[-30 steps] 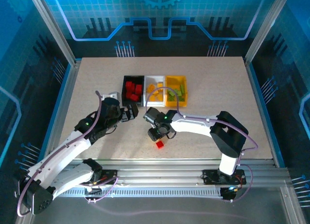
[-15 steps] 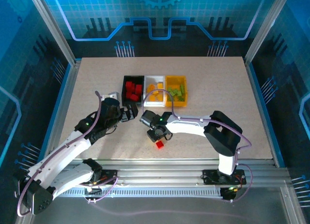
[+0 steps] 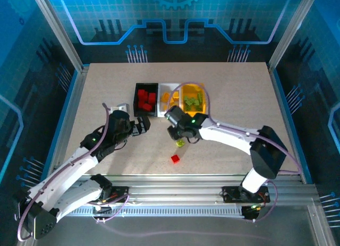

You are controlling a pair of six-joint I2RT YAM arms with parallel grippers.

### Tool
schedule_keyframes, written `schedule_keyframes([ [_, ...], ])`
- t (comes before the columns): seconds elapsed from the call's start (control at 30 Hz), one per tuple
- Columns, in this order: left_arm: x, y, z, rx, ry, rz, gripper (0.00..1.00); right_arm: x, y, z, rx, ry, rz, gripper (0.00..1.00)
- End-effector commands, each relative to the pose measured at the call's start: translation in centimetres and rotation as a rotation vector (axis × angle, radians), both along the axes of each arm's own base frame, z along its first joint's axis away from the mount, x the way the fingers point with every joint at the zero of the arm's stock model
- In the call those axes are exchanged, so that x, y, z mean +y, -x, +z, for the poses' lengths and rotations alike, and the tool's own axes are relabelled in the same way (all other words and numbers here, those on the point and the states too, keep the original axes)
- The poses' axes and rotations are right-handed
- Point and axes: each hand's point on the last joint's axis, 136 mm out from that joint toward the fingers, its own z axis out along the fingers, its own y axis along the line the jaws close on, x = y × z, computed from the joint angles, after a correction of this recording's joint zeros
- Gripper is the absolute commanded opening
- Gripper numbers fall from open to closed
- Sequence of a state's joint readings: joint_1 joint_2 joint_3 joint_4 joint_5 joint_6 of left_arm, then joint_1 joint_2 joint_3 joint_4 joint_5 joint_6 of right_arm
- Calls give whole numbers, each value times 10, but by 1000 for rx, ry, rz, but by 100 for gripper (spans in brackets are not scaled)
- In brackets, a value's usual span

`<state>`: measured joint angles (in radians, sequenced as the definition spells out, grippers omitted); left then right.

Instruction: Sort the legos into containers by color

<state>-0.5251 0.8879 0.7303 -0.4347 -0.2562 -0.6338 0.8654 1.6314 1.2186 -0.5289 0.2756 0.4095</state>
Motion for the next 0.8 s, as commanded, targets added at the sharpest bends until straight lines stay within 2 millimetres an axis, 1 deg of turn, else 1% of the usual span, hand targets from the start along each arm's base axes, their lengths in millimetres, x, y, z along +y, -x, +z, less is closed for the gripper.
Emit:
schedule_keyframes([
  [0.0, -2, 1, -4, 8, 40, 5, 99, 5, -37, 33, -49, -98, -42, 32],
  [0.07, -4, 3, -9, 22, 47, -6, 99, 9, -59, 42, -61, -126, -65, 32],
  [0.13, -6, 6, -14, 36, 53, -17, 99, 15, -83, 45, -66, -135, -87, 33],
  [0.17, -7, 7, -16, 43, 60, -22, 99, 16, -95, 44, -64, -129, -107, 33],
  [0.23, -11, 9, -21, 58, 75, -37, 99, 19, -119, 38, -51, -126, -142, 33],
  [0.3, -14, 12, -26, 75, 94, -51, 99, 19, -140, 27, -31, -110, -184, 33],
  [0.37, -18, 14, -31, 91, 106, -69, 99, 18, -158, 19, -19, -88, -223, 33],
  [0.4, -20, 15, -34, 100, 110, -80, 99, 17, -166, 12, -7, -69, -241, 33],
  [0.5, -26, 18, -39, 122, 110, -118, 99, 17, -181, -1, 15, -41, -274, 35],
  [0.57, -29, 19, -41, 132, 110, -137, 99, 18, -186, -3, 20, -38, -284, 38],
  [0.6, -30, 19, -42, 134, 112, -147, 99, 19, -188, -2, 19, -44, -283, 40],
  [0.63, -31, 19, -42, 136, 112, -151, 99, 21, -189, 0, 15, -51, -280, 44],
  [0.67, -32, 20, -43, 139, 112, -155, 99, 23, -191, 5, 9, -65, -270, 51],
  [0.7, -33, 19, -44, 141, 110, -158, 99, 28, -191, 11, 1, -84, -249, 58],
  [0.77, -33, 19, -44, 143, 109, -160, 99, 33, -190, 27, -29, -107, -228, 70],
])
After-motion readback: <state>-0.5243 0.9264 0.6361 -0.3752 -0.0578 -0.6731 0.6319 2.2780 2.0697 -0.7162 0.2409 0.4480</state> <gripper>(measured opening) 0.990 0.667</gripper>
